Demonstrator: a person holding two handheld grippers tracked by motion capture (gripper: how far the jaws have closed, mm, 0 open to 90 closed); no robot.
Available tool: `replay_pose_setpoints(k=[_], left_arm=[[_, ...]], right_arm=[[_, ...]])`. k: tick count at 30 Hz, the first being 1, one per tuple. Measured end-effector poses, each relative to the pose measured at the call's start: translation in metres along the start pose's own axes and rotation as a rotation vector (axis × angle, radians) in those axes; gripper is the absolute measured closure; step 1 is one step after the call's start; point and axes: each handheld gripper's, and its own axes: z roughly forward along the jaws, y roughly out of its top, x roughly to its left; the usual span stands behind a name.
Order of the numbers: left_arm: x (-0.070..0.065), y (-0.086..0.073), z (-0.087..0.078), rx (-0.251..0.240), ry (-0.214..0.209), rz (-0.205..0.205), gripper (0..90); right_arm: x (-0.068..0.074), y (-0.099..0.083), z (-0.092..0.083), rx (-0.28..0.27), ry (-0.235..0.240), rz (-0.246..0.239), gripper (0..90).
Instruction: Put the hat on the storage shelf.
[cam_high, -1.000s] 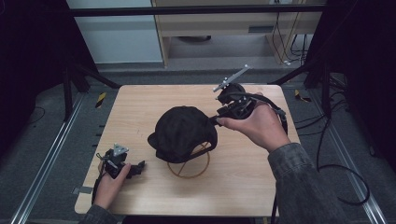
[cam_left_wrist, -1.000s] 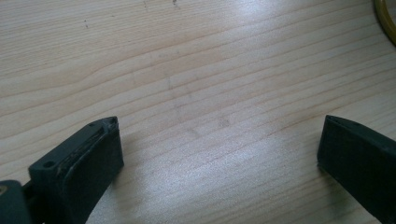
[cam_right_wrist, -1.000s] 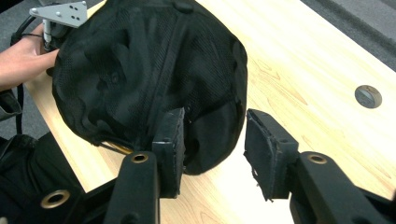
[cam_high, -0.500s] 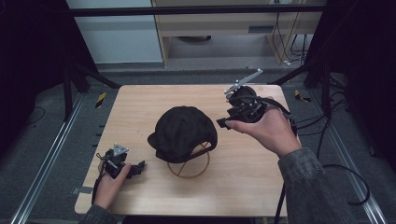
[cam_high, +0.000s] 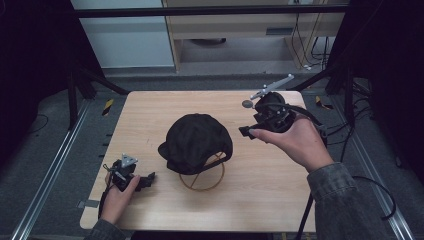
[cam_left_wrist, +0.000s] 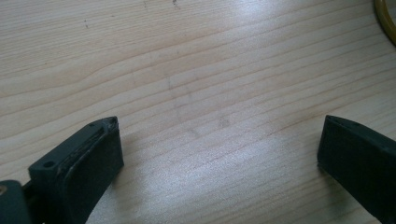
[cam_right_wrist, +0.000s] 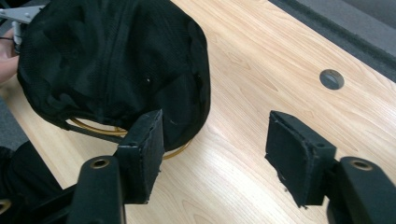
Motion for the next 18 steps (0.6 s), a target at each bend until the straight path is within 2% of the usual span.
replay_pose_setpoints(k=[18], left_arm=[[0.000, 0.000, 0.000, 0.000, 0.000, 0.000, 0.0]], right_arm=[[-0.018, -0.019, -0.007, -0.029, -0.069, 0.067, 24.1]])
